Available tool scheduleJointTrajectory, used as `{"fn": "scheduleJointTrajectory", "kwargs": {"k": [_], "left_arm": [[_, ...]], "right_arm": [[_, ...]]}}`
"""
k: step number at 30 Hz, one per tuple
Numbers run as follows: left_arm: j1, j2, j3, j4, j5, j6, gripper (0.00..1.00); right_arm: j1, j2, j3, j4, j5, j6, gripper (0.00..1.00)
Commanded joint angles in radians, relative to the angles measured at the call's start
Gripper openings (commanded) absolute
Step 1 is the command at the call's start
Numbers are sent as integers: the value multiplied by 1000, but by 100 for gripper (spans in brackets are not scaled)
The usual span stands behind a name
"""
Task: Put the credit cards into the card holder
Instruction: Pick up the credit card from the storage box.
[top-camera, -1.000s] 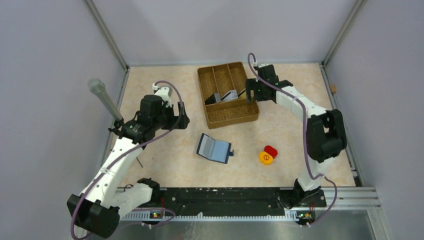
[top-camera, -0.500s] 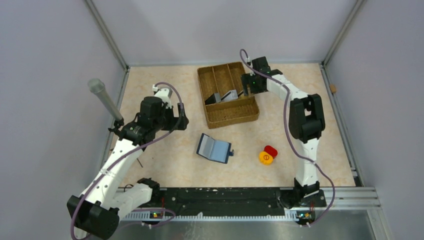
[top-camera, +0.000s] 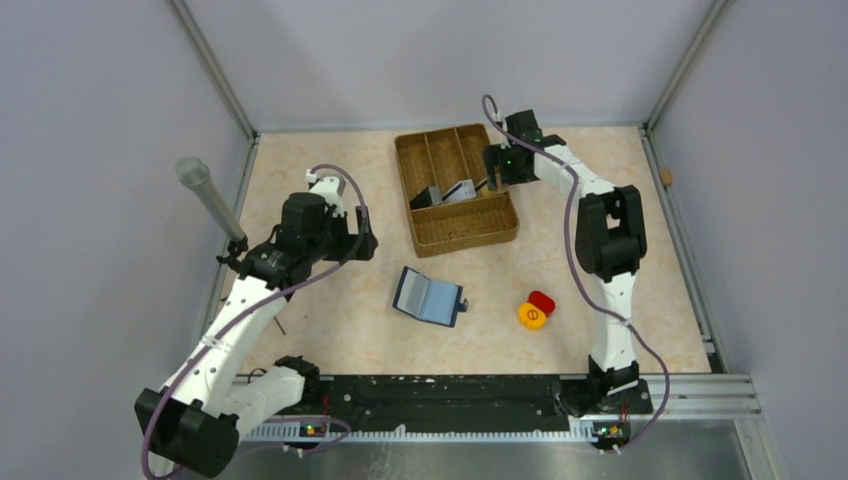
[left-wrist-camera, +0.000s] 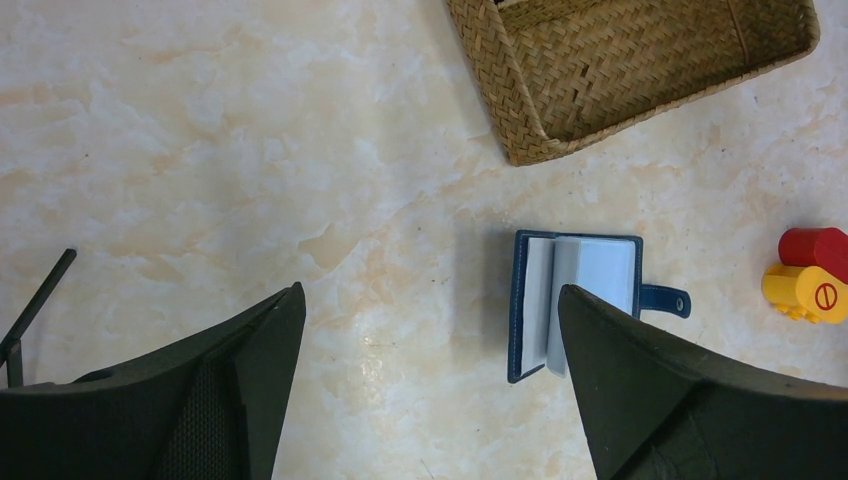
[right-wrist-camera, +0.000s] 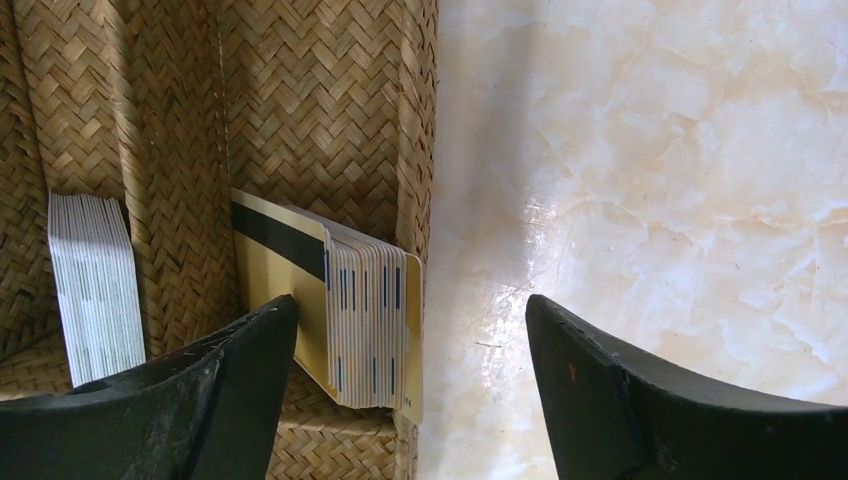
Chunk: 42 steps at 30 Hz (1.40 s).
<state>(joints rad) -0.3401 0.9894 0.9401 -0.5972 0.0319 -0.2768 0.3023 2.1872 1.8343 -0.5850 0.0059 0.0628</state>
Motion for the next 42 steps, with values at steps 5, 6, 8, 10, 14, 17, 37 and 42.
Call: {"fn": "scheduleJointTrajectory", "kwargs": {"k": [5,6,8,10,14,17,37,42], "left_arm": [[4,1,-1,37,1,14,99],[5,1,-1,37,1,14,99],[5,2,-1,37,4,14,99],[5,3,-1,37,6,14,99],[6,9,0,37,13,14,99],[6,13,0,36,17,14,99],[6,22,0,36,36,13,99],[5,22,1,36,36,13,99]], "right_arm": [[-40,-83,38,-42,36,-12,79],[-40,-86,40,-43,33,-11,79],[-40,-91,45,-47,30,-10,78],[-41,-92,53,-54,30,-11,77],[-40,-93,58,-57,23,-11,72],[-41,-93,58,-60,23,-13,65],[-40,-110,73,-71,17,-14,44],[-41,-114,77,-75,13,-14,27]]}}
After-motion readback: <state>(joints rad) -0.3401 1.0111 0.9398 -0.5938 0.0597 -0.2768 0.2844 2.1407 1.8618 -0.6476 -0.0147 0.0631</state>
